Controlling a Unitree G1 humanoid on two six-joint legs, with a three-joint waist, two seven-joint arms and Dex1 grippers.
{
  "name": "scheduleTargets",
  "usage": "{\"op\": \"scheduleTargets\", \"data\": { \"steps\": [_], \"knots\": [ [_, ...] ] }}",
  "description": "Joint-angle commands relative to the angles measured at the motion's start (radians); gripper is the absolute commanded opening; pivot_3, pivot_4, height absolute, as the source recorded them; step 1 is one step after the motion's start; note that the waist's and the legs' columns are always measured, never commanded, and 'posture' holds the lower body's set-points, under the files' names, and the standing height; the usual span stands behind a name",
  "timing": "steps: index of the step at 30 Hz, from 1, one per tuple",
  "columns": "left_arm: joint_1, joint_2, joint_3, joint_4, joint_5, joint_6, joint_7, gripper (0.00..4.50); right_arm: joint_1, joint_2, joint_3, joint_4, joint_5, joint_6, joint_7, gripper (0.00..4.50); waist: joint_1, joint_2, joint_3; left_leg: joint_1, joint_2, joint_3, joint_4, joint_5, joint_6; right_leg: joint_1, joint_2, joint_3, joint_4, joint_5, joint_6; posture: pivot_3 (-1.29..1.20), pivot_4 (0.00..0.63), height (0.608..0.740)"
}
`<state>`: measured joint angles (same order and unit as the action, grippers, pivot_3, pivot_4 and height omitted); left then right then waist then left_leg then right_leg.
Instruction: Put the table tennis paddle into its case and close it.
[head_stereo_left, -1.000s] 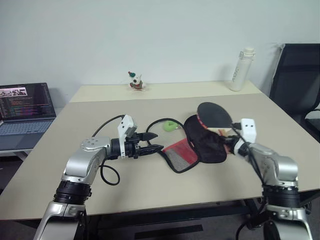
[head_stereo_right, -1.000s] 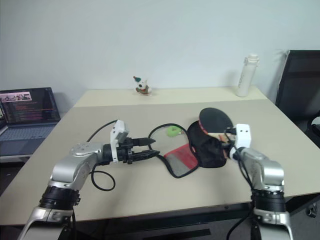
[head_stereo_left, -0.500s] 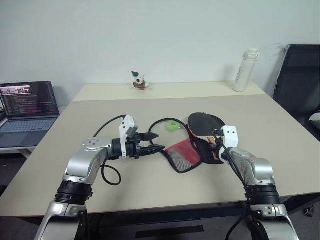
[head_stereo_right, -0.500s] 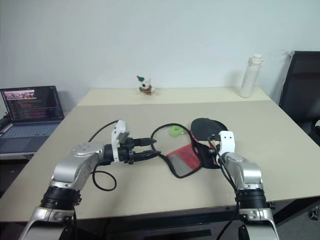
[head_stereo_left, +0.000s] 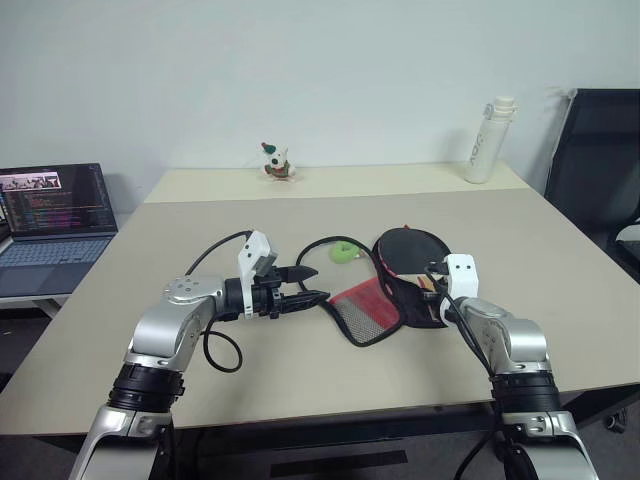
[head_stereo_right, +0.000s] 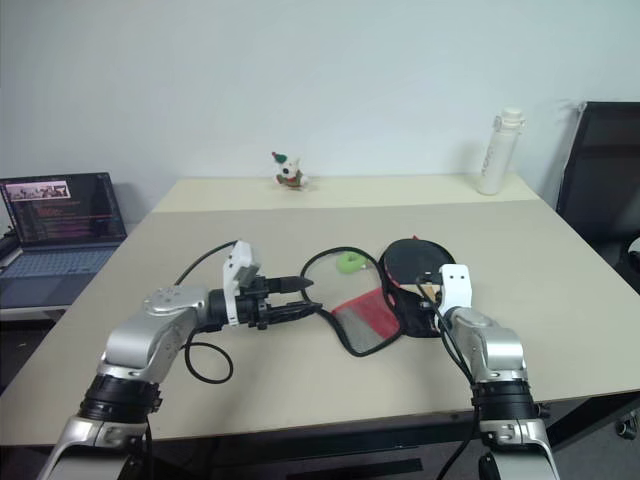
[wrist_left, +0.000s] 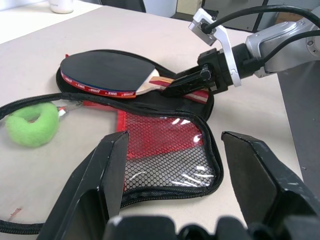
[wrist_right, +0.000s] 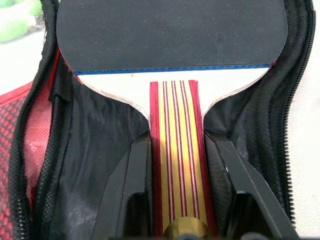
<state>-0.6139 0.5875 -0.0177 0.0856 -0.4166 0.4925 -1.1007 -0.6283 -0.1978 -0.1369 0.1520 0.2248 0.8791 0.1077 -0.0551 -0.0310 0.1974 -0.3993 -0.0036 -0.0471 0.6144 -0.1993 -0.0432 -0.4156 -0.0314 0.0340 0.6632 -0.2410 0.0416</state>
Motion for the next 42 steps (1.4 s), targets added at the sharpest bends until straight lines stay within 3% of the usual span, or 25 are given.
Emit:
{"op": "scheduleTargets", "data": {
  "steps": [1, 8, 13, 16, 19, 26, 38, 42],
  "knots": [
    [-0.003, 0.008, 0.018, -0.037, -0.012, -0.006, 0.007, 3.23, -0.014, 0.018, -0.004, -0.019, -0.001, -0.028, -0.014, 1.98, -0.001, 0.0, 0.0, 0.0, 0.0, 0.0, 0.0, 0.0, 0.0, 0.0, 0.0, 0.0, 0.0, 0.0, 0.0, 0.0, 0.15, 0.74],
    [0.019, 0.017, 0.021, -0.032, 0.007, -0.017, 0.027, 3.23, -0.004, -0.016, 0.037, -0.077, 0.017, 0.02, 0.068, 4.37, -0.001, 0.0, 0.0, 0.0, 0.0, 0.0, 0.0, 0.0, 0.0, 0.0, 0.0, 0.0, 0.0, 0.0, 0.0, 0.0, 0.15, 0.74],
    [0.014, 0.027, -0.002, 0.059, 0.109, -0.08, 0.097, 3.23, 0.033, -0.158, 0.087, -0.297, 0.13, 0.142, 0.279, 4.37, 0.002, 0.0, 0.0, 0.0, 0.0, 0.0, 0.0, 0.0, 0.0, 0.0, 0.0, 0.0, -0.001, 0.0, 0.0, 0.0, 0.15, 0.74],
    [0.01, 0.02, -0.015, 0.125, 0.146, -0.111, 0.113, 3.23, 0.044, -0.237, 0.052, -0.434, 0.235, 0.214, 0.379, 4.37, 0.002, 0.0, 0.0, 0.0, 0.0, 0.0, 0.0, 0.0, 0.0, 0.0, 0.0, -0.001, 0.0, 0.0, 0.0, 0.0, 0.15, 0.74],
    [-0.003, 0.002, -0.043, 0.221, 0.189, -0.138, 0.125, 2.59, 0.053, -0.331, 0.005, -0.552, 0.345, 0.267, 0.478, 4.44, 0.003, 0.0, 0.0, 0.0, 0.0, -0.001, 0.0, 0.0, 0.0, 0.0, 0.0, -0.001, -0.001, 0.0, 0.0, 0.0, 0.15, 0.74],
    [-0.095, -0.074, -0.097, 0.469, 0.279, -0.265, 0.141, 0.06, 0.064, -0.4, -0.014, -0.603, 0.409, 0.282, 0.499, 4.44, 0.012, -0.002, 0.0, -0.001, 0.0, -0.002, 0.001, 0.0, 0.0, 0.001, 0.0, -0.003, -0.002, 0.0, 0.0, 0.0, 0.15, 0.74],
    [-0.294, -0.286, -0.106, 0.87, 0.362, -0.439, 0.205, 0.02, 0.116, -0.42, -0.028, -0.607, 0.415, 0.258, 0.476, 4.44, 0.026, -0.003, -0.001, -0.002, -0.002, -0.002, 0.002, 0.0, 0.0, 0.002, -0.002, -0.004, -0.002, 0.0, 0.001, 0.0, 0.15, 0.74],
    [-0.345, -0.329, -0.108, 0.894, 0.374, -0.49, 0.191, 0.02, 0.129, -0.434, -0.043, -0.61, 0.42, 0.259, 0.476, 4.44, 0.026, -0.003, 0.0, -0.002, -0.002, -0.004, 0.004, 0.0, 0.0, 0.004, -0.002, -0.006, -0.003, 0.0, 0.001, 0.0, 0.15, 0.74]
  ]
}}
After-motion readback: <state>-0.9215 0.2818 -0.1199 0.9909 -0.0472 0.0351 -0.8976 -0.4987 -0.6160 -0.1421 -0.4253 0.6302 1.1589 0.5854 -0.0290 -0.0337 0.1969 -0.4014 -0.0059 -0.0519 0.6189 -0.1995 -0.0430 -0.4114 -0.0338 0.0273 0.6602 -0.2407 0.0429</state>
